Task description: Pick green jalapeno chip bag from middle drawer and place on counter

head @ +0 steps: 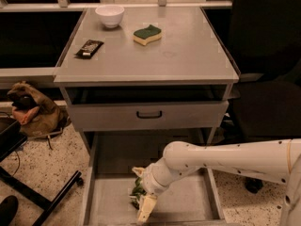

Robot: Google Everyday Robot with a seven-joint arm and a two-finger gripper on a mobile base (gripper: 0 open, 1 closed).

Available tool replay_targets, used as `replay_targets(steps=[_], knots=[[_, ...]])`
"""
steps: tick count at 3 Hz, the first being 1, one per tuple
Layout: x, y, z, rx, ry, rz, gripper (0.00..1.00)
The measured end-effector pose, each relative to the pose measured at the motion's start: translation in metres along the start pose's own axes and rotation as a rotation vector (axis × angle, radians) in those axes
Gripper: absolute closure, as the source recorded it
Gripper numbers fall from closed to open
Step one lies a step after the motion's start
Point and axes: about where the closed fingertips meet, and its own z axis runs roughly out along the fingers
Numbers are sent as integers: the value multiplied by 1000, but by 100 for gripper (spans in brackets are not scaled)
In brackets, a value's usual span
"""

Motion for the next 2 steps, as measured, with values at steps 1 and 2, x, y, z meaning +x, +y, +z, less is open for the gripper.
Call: replay_targets(steps=[1,2], knots=[[0,0,0,0,0,0,0],[-8,-10,22,-5,-31,-21,0]])
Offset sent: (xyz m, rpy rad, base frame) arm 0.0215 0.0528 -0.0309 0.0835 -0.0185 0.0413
